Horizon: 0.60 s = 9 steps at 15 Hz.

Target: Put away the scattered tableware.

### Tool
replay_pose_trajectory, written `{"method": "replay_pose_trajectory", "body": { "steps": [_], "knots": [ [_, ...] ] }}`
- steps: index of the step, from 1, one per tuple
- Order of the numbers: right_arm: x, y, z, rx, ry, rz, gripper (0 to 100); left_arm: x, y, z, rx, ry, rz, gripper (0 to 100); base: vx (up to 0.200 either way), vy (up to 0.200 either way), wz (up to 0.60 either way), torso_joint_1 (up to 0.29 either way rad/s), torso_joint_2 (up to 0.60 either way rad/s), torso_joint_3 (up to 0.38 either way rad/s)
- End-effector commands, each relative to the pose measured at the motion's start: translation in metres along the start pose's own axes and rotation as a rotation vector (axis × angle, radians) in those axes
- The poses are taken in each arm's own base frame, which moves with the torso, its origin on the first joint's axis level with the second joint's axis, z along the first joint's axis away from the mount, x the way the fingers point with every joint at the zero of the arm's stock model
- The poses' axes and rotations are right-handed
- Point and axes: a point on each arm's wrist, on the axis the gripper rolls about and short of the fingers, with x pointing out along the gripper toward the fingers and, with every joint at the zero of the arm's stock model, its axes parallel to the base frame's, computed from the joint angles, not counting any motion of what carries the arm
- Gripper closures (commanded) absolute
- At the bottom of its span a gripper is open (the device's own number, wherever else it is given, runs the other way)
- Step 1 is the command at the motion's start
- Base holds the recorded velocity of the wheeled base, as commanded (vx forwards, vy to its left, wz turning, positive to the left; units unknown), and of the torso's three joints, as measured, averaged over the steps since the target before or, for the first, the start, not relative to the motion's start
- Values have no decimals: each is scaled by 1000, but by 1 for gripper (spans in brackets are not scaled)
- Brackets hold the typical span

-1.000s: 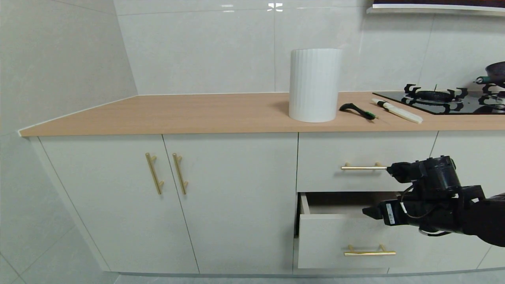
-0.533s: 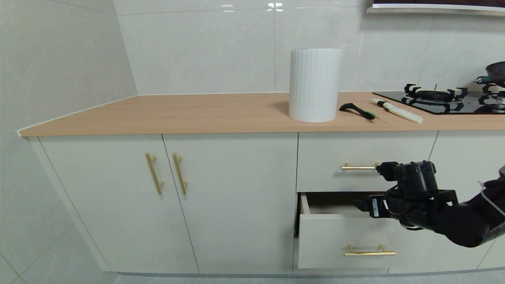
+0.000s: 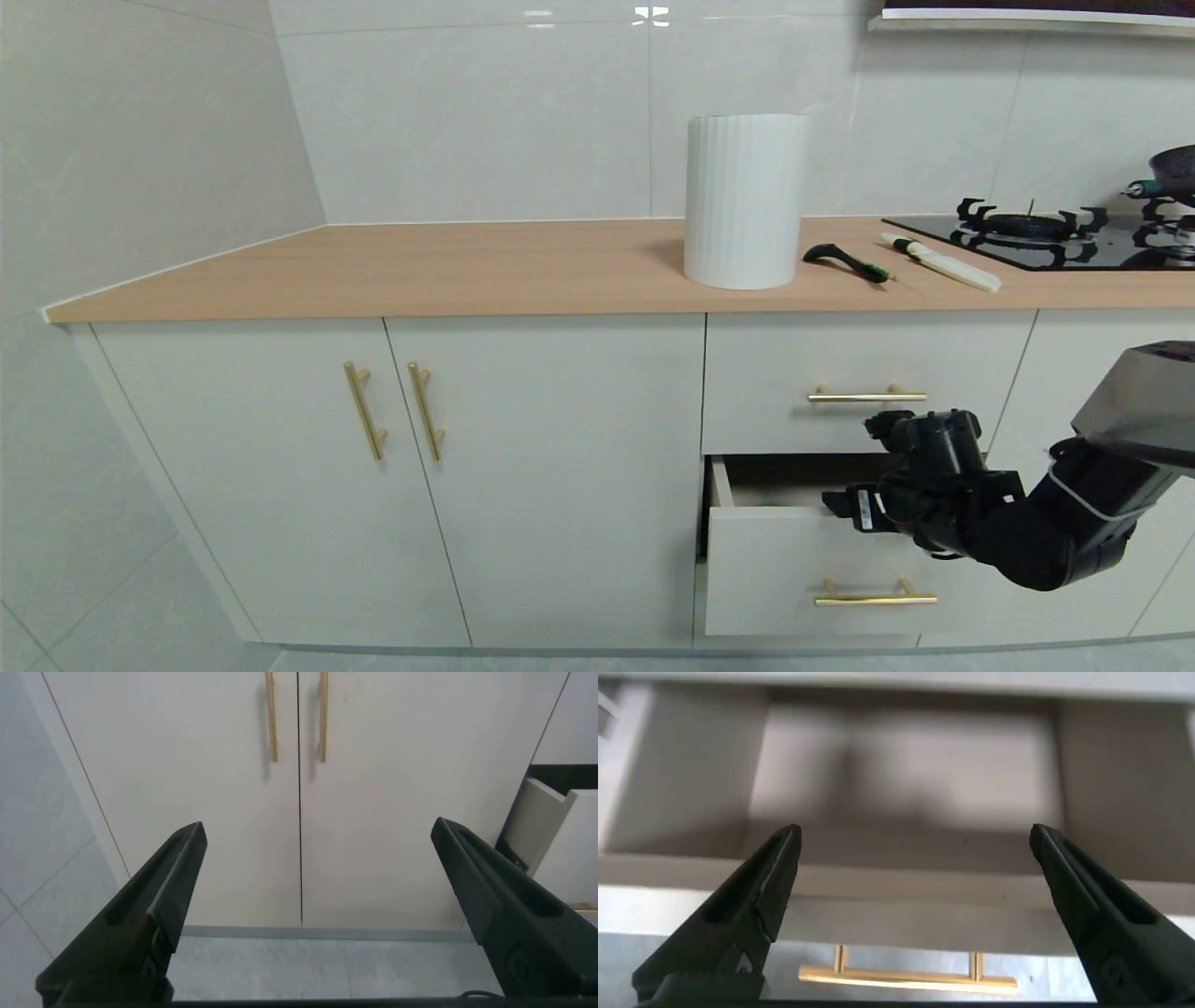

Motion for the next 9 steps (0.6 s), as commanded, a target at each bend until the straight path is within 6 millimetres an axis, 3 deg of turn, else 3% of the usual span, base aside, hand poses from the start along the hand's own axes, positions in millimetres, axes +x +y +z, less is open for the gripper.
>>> {"method": "replay_pose_trajectory", "body": {
  "steps": [1,5,9],
  "knots": [
    [-6,-1,-1,-12,46,-1,0,0,0,0,0,0,0,0,0,0,0,0,0,0],
    [-23,-2,7,-24,68,17,0,0,0,0,0,0,0,0,0,0,0,0,0,0],
    [-53,-6,10,-119,174,46,0,0,0,0,0,0,0,0,0,0,0,0,0,0]
  ]
}}
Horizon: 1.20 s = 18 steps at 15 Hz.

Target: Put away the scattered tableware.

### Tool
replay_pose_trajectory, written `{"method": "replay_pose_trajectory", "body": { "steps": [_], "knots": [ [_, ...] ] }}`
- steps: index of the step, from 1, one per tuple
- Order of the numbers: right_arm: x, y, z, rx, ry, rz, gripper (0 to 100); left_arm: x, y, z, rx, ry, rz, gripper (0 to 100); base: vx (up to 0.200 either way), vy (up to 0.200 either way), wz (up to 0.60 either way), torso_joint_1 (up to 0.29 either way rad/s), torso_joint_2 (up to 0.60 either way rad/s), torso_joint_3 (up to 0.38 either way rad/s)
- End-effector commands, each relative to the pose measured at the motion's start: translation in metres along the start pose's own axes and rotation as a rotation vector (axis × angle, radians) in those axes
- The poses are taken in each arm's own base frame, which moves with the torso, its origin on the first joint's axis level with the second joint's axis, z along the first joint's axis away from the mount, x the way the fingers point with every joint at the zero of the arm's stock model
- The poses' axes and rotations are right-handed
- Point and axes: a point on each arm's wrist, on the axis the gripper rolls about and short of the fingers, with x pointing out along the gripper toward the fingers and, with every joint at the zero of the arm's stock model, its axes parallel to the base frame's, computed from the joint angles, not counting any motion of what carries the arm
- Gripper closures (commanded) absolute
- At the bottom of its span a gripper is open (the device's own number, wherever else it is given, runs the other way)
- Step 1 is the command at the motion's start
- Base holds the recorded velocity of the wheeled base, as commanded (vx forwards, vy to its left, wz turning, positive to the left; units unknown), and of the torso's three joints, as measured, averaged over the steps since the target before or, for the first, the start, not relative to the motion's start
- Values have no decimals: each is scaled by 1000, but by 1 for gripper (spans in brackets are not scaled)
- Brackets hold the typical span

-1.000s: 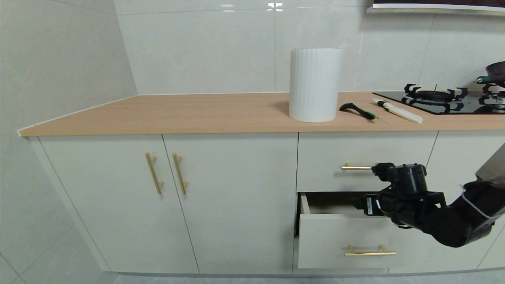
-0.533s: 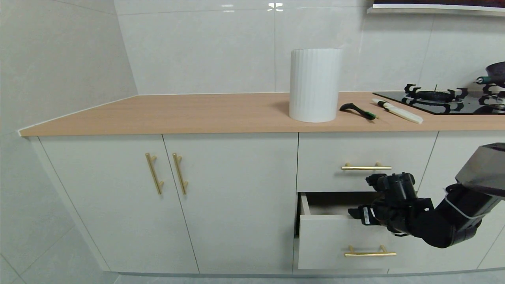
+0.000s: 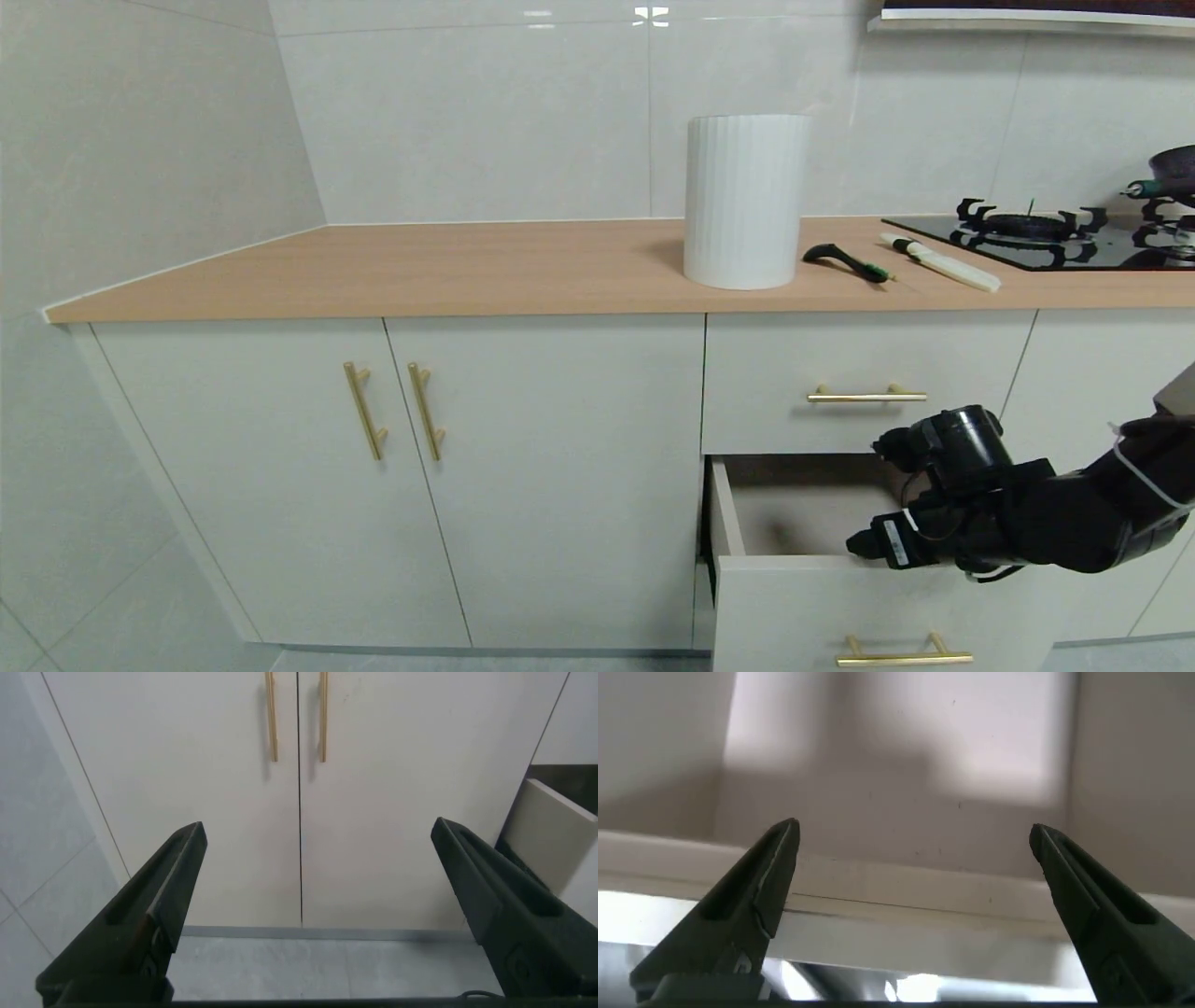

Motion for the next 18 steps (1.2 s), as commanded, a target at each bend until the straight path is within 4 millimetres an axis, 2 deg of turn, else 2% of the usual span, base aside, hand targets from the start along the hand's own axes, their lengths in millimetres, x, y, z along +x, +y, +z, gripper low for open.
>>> {"method": "replay_pose_trajectory", "body": {
  "steps": [1,4,9,15,18],
  "knots": [
    [-19,0,5,-24,-25,5,0,0,0,0,0,0,0,0,0,0,0,0,0,0],
    [-28,-1,-1,-84,33,5,0,0,0,0,0,0,0,0,0,0,0,0,0,0],
    [-52,16,-18,-230,241,44,0,0,0,0,0,0,0,0,0,0,0,0,0,0],
    [-82,30,-33,-373,381,84,0,0,0,0,0,0,0,0,0,0,0,0,0,0],
    [-85,25,-11,-288,300,70,0,0,0,0,0,0,0,0,0,0,0,0,0,0]
  ]
}}
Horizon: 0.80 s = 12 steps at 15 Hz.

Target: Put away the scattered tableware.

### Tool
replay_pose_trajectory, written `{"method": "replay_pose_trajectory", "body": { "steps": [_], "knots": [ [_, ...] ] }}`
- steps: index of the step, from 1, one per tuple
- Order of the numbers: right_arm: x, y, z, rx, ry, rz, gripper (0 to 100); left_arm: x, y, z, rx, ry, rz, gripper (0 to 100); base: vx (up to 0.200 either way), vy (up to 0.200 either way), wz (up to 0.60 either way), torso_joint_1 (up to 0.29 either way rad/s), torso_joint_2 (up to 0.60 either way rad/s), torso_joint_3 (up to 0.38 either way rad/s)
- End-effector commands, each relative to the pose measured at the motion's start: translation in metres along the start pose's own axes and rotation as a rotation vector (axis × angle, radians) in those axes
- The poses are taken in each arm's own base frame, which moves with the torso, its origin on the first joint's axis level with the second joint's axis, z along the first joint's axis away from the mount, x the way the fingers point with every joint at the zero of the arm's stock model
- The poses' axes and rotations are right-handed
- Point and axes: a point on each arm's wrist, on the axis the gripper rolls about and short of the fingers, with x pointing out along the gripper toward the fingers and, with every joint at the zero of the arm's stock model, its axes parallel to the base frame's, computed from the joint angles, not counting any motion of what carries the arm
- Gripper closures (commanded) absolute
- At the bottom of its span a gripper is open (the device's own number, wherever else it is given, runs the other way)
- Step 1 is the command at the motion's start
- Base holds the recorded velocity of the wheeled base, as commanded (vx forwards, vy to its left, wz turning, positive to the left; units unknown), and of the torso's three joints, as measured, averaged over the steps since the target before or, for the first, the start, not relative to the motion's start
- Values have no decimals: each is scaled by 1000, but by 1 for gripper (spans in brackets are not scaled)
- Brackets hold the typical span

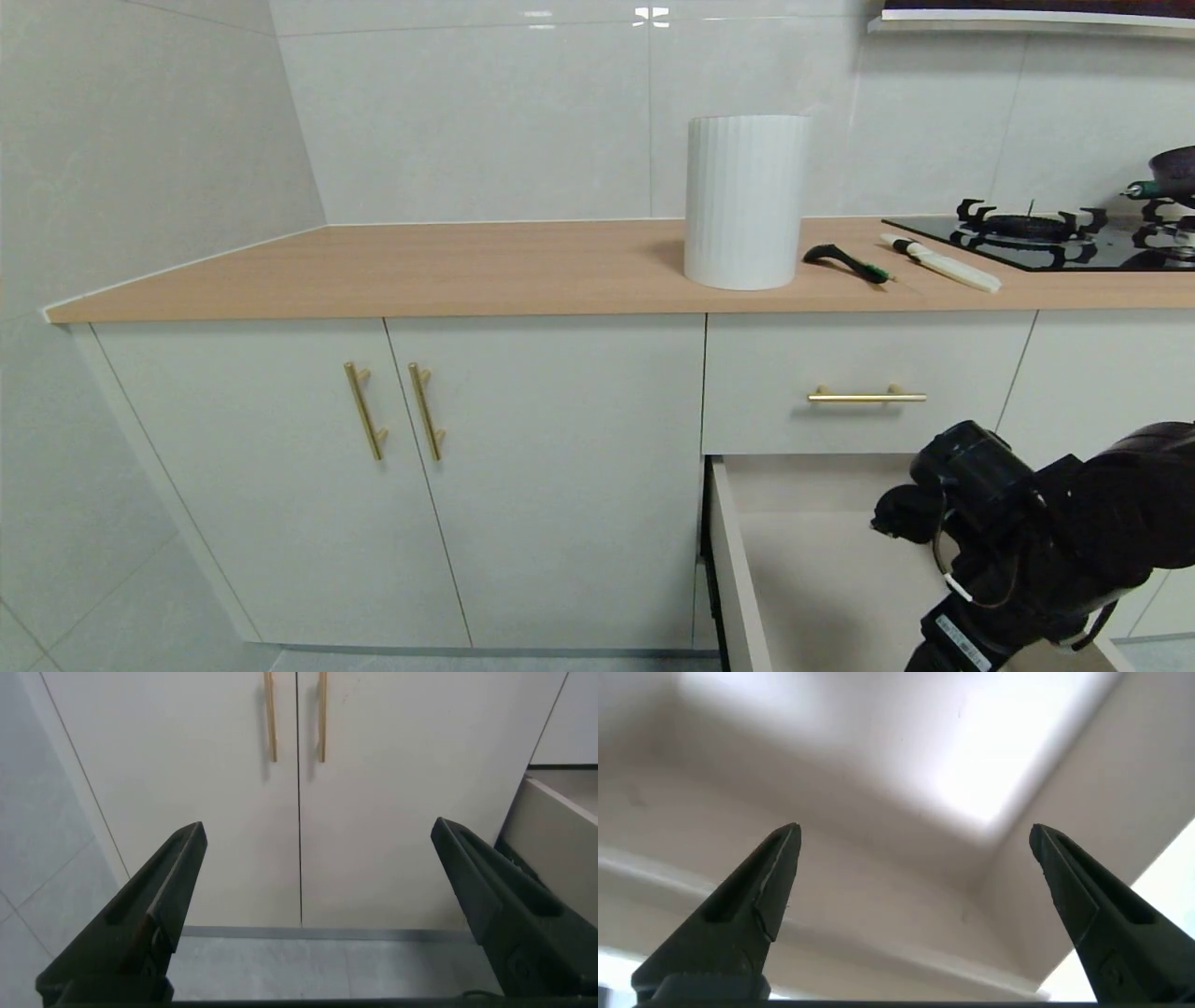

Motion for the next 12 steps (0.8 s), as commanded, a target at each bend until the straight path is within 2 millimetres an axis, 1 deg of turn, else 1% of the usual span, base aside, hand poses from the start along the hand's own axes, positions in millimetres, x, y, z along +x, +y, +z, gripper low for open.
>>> {"method": "replay_pose_trajectory", "body": {
  "steps": [1,2,3,5,7,9,12],
  "knots": [
    [-15,-11,15,117,-95,-11,0,0,0,0,0,0,0,0,0,0,0,0,0,0],
    [-25,-14,24,207,-146,-5,0,0,0,0,0,0,0,0,0,0,0,0,0,0],
    [-30,-18,25,262,-172,13,0,0,0,0,0,0,0,0,0,0,0,0,0,0],
    [-45,-29,23,302,-245,45,0,0,0,0,0,0,0,0,0,0,0,0,0,0],
    [-56,-32,23,315,-312,39,0,0,0,0,0,0,0,0,0,0,0,0,0,0],
    [-62,-34,22,322,-349,35,0,0,0,0,0,0,0,0,0,0,0,0,0,0],
    [-62,-34,21,322,-351,27,0,0,0,0,0,0,0,0,0,0,0,0,0,0]
  ]
}}
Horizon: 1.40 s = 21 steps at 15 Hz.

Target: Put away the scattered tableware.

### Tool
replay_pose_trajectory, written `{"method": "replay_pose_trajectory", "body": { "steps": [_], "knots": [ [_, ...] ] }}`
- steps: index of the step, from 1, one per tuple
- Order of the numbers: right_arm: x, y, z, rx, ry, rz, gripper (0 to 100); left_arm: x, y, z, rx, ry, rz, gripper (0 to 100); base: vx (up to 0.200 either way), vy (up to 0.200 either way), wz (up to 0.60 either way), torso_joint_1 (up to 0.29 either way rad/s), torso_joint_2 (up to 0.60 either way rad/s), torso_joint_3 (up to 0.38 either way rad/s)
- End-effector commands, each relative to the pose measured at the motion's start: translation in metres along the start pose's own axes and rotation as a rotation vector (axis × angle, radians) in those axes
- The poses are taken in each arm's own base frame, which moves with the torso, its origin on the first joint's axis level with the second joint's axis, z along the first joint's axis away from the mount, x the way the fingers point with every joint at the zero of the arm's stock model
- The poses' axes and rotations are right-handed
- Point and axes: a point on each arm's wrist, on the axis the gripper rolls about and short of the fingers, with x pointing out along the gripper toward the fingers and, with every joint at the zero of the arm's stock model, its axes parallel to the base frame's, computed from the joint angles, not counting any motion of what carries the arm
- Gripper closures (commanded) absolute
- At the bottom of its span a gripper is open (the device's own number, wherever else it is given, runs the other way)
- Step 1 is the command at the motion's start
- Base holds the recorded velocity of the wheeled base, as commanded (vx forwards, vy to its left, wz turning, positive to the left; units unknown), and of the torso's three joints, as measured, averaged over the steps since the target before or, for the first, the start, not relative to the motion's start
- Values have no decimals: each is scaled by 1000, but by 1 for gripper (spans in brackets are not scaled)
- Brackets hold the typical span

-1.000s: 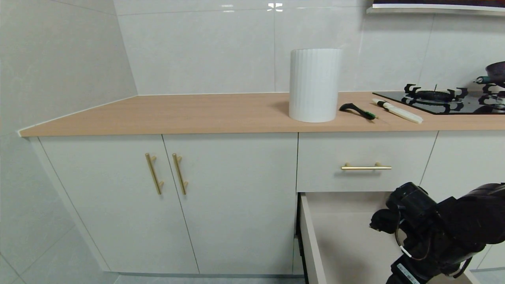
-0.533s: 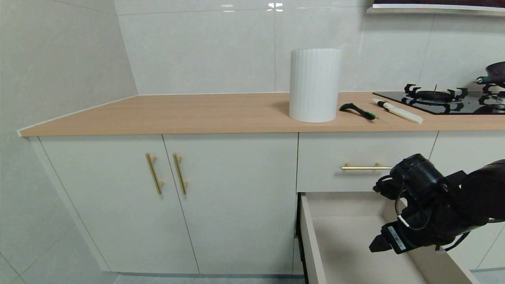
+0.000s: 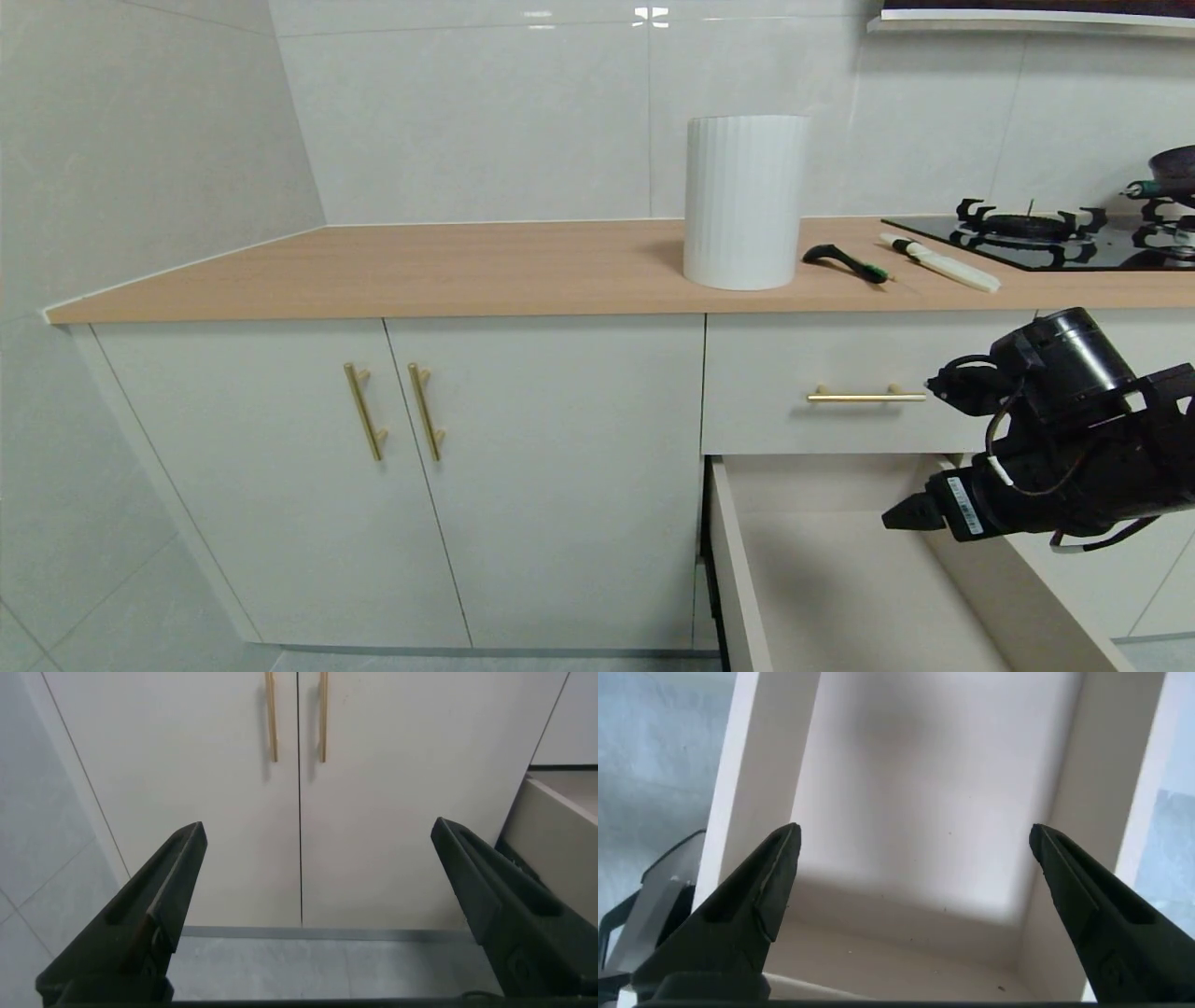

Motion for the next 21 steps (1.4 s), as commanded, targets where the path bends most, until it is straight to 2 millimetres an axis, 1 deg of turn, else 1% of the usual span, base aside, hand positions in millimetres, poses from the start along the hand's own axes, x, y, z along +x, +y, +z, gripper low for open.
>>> {"method": "replay_pose_trajectory", "body": {
  "steps": [1,4,13,16,17,18,20,21],
  "knots": [
    [-2,0,0,0,-8,-1,0,0,0,0,0,0,0,0,0,0,0,41,-183,-124],
    [-2,0,0,0,-8,-1,0,0,0,0,0,0,0,0,0,0,0,54,-229,-243],
    [-2,0,0,0,-8,-2,0,0,0,0,0,0,0,0,0,0,0,180,-488,-291],
    [-4,0,6,5,-72,-2,0,0,0,0,0,0,0,0,0,0,0,98,-230,-136],
    [-6,1,12,8,-124,4,0,0,0,0,0,0,0,0,0,0,0,27,-56,-36],
    [-9,1,24,15,-204,8,0,0,0,0,0,0,0,0,0,0,0,0,0,0],
    [-7,-7,46,40,-268,-6,0,0,0,0,0,0,0,0,0,0,0,0,0,0],
    [1,-9,73,55,-303,-17,0,0,0,0,0,0,0,0,0,0,0,0,0,0]
  ]
}}
